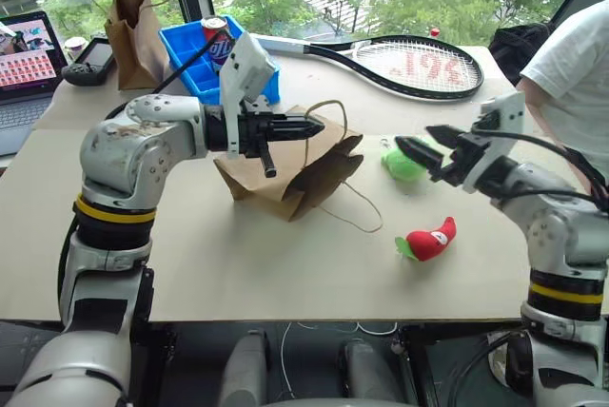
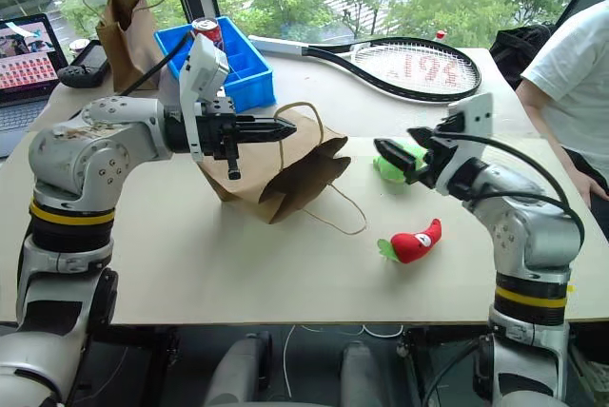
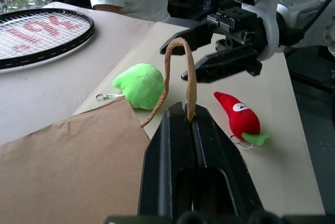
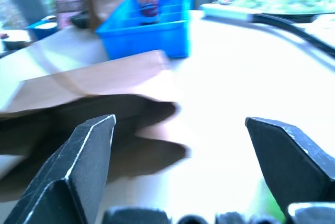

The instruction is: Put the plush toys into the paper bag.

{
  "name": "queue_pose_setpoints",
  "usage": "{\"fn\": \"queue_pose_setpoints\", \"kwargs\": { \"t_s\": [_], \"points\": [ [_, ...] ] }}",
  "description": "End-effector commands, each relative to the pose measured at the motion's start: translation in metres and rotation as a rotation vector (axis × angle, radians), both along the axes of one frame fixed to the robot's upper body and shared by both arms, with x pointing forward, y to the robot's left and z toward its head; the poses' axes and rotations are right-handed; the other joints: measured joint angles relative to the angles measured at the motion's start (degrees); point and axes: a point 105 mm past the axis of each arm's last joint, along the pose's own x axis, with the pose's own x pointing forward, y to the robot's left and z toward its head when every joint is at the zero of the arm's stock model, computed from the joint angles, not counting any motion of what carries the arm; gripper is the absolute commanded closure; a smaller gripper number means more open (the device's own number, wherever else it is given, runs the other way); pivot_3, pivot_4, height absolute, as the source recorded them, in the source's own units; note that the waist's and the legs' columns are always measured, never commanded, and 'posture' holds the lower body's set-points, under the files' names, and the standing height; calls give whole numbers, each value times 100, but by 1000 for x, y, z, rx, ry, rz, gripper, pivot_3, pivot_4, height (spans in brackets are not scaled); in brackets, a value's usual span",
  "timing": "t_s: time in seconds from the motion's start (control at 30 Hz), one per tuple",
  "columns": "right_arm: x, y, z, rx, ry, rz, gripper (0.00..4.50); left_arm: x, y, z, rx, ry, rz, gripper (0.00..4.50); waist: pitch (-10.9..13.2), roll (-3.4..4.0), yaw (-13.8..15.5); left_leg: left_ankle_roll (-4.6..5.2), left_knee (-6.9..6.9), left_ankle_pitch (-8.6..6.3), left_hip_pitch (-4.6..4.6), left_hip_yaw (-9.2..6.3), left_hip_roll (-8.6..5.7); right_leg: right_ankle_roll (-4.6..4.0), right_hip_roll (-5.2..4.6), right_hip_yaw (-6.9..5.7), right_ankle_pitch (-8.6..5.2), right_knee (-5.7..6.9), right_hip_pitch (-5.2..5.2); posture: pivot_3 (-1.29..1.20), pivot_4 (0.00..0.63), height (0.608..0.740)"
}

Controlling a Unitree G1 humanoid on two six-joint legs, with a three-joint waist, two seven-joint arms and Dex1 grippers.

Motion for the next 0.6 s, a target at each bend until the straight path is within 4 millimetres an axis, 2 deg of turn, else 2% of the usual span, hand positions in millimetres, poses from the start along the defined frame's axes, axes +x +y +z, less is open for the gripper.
{"fn": "queue_pose_setpoints", "kwargs": {
  "t_s": [0.03,0.13,0.2,0.27,0.33,0.47,0.6],
  "points": [
    [31,-24,-14,-59,17,-149,97,-9,-6,14,-31,-43,-34,4500,0,0,-40,0,-2,0,1,1,-2,0,0,3,1,0,-1,0,150,740],
    [55,-30,-46,-73,102,-214,97,-12,-8,15,-26,-43,-47,4500,4,6,-84,1,-5,1,1,1,-2,1,1,5,-1,3,-4,0,150,740],
    [64,-34,-67,-74,164,-250,97,-12,-6,16,-12,-48,-50,4500,5,6,-100,2,-6,1,0,1,-4,2,1,9,-1,0,-3,0,150,740],
    [67,-40,-85,-124,190,-277,601,-8,-2,19,-7,-57,-38,4500,5,7,-98,2,-9,1,1,1,-5,2,1,8,-1,-1,-3,0,150,740],
    [68,-43,-93,-140,194,-291,1150,-7,-1,21,-4,-62,-33,4500,6,8,-73,2,-11,1,0,1,-6,7,1,8,-4,-3,-2,0,150,740],
    [65,-45,-84,-154,125,-271,2530,-5,-2,23,-6,-68,-33,4500,6,8,-58,1,-7,1,0,0,-7,8,1,9,-4,-4,5,0,150,740],
    [46,-44,-42,-217,-8,-162,3791,-3,-7,25,-17,-65,-50,4500,10,15,-7,0,-4,1,-1,0,-9,8,0,10,-4,-3,6,0,150,740]
  ]
}}
